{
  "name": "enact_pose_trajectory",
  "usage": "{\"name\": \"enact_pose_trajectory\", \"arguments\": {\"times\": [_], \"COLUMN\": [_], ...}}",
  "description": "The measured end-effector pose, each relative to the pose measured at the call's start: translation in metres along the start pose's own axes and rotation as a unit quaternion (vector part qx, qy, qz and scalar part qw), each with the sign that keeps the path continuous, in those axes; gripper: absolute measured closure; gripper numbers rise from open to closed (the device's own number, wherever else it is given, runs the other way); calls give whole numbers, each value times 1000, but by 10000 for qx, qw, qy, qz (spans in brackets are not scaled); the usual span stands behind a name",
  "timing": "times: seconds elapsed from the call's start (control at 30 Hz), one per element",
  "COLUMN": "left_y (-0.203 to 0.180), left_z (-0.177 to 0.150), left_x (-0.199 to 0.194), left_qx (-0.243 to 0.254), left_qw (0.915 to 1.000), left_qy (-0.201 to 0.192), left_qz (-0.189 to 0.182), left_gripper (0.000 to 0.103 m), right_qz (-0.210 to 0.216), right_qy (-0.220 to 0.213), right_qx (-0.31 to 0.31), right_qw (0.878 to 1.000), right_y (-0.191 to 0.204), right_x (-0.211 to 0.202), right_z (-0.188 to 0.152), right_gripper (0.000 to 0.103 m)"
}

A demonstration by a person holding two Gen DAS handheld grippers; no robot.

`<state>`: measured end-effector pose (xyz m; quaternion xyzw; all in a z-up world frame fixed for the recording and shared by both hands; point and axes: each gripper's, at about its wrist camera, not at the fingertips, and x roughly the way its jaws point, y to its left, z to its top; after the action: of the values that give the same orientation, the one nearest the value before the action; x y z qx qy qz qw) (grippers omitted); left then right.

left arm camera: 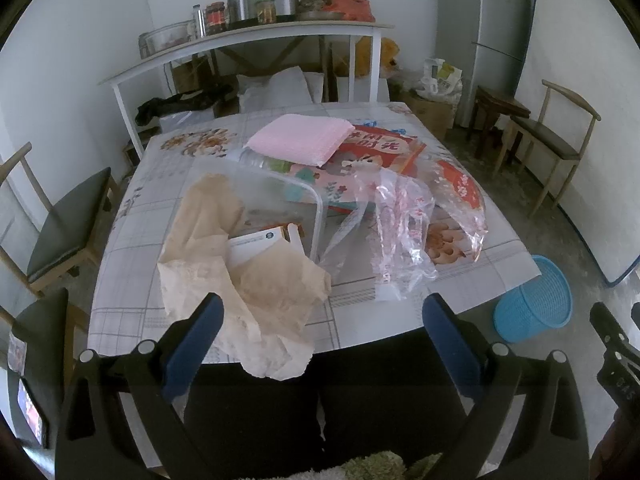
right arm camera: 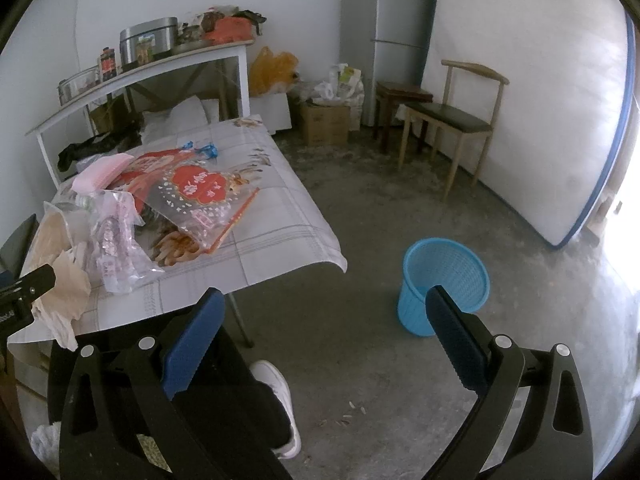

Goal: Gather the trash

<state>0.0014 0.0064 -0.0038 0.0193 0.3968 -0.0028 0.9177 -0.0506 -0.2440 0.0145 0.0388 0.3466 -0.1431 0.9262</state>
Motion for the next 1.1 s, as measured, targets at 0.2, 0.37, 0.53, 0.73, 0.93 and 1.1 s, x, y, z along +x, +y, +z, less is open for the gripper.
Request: {"name": "enact_pose_trajectory", "arguments": {"times": [0.2,0.37,0.53,0.73,0.93,1.1], "left_y": [1,2,2,2,4,4], "left_z": [0,0,0,0,-1,-1], "left_x": [0,0,0,0,-2,-2], "left_qx": [-3,-1,1,2,-12,-10], "left_qw": [10000,10000,10000,10000,10000,10000], "left_qy": [7,13,5,8,13,10], "left_qz": [0,1,-1,-1,11,12], "left_gripper": [6,6,6,6,6,6], "right_qz": [0,8,22,22,33,47], "right_qy": [-2,1,1,4,4,11], "right_qx": [-13,-6,-31,-27,-33,-21], "right_qw": [10000,10000,10000,10000,10000,10000], "right_y": [3,3,7,7,8,10], "right_x": [-2,-3,-5,-5,-4,-4], "right_z": [2,2,3,3,2,2], "right_gripper": [7,7,7,7,7,7]}}
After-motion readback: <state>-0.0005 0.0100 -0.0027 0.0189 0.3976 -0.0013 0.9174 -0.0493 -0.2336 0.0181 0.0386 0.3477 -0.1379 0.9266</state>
